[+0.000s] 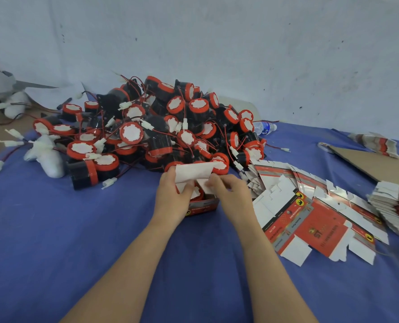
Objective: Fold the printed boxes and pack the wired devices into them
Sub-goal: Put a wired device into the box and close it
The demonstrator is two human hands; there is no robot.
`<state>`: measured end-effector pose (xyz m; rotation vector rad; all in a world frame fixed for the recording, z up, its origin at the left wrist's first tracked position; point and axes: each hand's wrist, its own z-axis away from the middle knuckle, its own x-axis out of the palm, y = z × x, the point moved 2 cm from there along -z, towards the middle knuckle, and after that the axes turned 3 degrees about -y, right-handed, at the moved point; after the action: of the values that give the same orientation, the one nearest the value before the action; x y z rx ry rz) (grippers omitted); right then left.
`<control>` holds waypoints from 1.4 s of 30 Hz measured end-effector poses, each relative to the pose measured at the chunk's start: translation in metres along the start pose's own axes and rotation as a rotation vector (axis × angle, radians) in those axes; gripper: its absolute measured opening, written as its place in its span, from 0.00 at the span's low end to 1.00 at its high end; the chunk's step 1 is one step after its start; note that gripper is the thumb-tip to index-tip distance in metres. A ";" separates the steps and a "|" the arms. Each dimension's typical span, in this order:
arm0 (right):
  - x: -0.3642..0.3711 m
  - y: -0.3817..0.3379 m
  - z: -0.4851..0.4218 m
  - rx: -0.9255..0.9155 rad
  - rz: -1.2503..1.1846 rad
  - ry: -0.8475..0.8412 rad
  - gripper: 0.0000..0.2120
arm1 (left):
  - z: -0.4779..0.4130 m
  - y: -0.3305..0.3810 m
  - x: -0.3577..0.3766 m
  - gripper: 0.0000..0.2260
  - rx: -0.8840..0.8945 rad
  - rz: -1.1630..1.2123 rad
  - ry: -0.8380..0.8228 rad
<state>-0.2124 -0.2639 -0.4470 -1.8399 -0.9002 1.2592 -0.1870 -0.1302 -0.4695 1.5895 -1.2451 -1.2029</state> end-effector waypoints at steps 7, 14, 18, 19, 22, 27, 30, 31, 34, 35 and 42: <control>0.006 0.005 0.004 0.020 -0.105 -0.026 0.20 | 0.011 0.017 -0.008 0.15 0.366 -0.219 -0.218; 0.000 0.005 0.004 -0.036 0.077 -0.210 0.22 | 0.008 0.013 -0.018 0.21 0.188 -0.237 -0.584; -0.012 0.012 0.005 0.069 -0.274 -0.437 0.20 | 0.006 0.010 -0.022 0.14 0.193 -0.157 -0.569; -0.014 0.014 0.006 0.094 -0.324 -0.456 0.18 | 0.006 0.009 -0.022 0.14 0.187 -0.134 -0.568; -0.013 0.016 0.005 0.089 -0.296 -0.405 0.13 | 0.005 0.006 -0.021 0.15 0.159 -0.165 -0.581; -0.009 0.015 0.005 0.126 -0.315 -0.345 0.11 | 0.005 0.008 -0.022 0.18 0.067 -0.189 -0.620; -0.008 0.016 0.005 0.180 -0.397 -0.366 0.11 | 0.006 0.011 -0.019 0.14 -0.001 -0.054 -0.600; -0.007 0.017 0.005 0.207 -0.438 -0.366 0.11 | 0.006 0.011 -0.018 0.14 -0.011 -0.038 -0.582; -0.004 0.017 0.006 0.227 -0.457 -0.365 0.07 | 0.006 0.008 -0.014 0.15 -0.064 0.022 -0.440; -0.002 0.016 0.006 0.209 -0.426 -0.363 0.07 | 0.007 0.007 -0.012 0.17 -0.090 0.054 -0.383; 0.007 0.015 0.004 0.269 -0.493 -0.253 0.14 | 0.011 0.006 -0.002 0.15 -0.068 0.143 -0.301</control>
<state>-0.2119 -0.2648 -0.4634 -1.1710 -1.1690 1.2347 -0.1993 -0.1301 -0.4664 1.2797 -1.4630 -1.4116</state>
